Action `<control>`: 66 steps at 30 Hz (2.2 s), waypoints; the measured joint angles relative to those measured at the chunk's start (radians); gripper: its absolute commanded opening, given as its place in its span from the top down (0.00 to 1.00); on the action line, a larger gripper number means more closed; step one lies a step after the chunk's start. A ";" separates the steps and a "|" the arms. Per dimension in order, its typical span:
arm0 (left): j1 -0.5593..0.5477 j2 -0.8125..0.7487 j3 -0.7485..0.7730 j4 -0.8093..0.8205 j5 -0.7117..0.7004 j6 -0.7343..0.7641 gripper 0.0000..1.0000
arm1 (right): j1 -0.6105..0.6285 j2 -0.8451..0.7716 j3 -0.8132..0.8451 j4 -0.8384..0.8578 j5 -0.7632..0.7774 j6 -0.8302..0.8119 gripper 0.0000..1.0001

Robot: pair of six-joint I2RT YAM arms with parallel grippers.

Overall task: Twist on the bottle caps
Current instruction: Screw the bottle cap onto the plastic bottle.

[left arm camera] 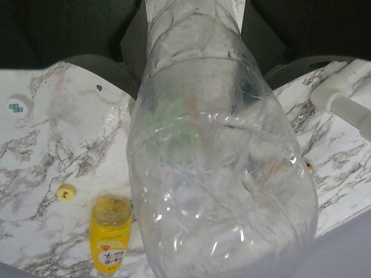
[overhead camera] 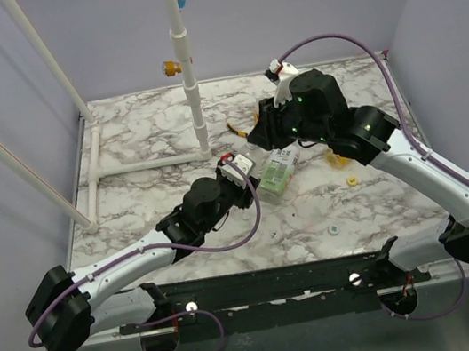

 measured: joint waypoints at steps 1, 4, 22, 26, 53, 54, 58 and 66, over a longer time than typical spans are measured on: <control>0.000 0.004 0.004 -0.005 -0.002 0.000 1.00 | 0.001 0.003 0.001 -0.003 0.011 0.006 0.78; 0.000 0.013 0.013 -0.026 -0.007 0.008 1.00 | 0.004 0.009 0.003 -0.021 0.042 0.021 0.78; 0.000 0.016 0.015 0.008 -0.068 0.038 1.00 | 0.011 0.096 0.154 -0.146 0.101 0.173 0.78; 0.000 0.018 0.015 0.029 -0.082 0.038 1.00 | 0.011 0.109 0.179 -0.155 0.106 0.208 0.77; 0.000 0.055 0.018 0.077 -0.116 0.036 1.00 | 0.024 0.174 0.284 -0.246 0.168 0.238 0.71; 0.000 0.055 0.018 0.078 -0.116 0.036 1.00 | 0.024 0.176 0.286 -0.248 0.168 0.239 0.71; 0.000 0.055 0.018 0.079 -0.117 0.034 1.00 | 0.024 0.182 0.296 -0.254 0.169 0.245 0.67; 0.000 0.063 0.018 0.096 -0.119 0.033 1.00 | 0.025 0.190 0.316 -0.268 0.173 0.245 0.65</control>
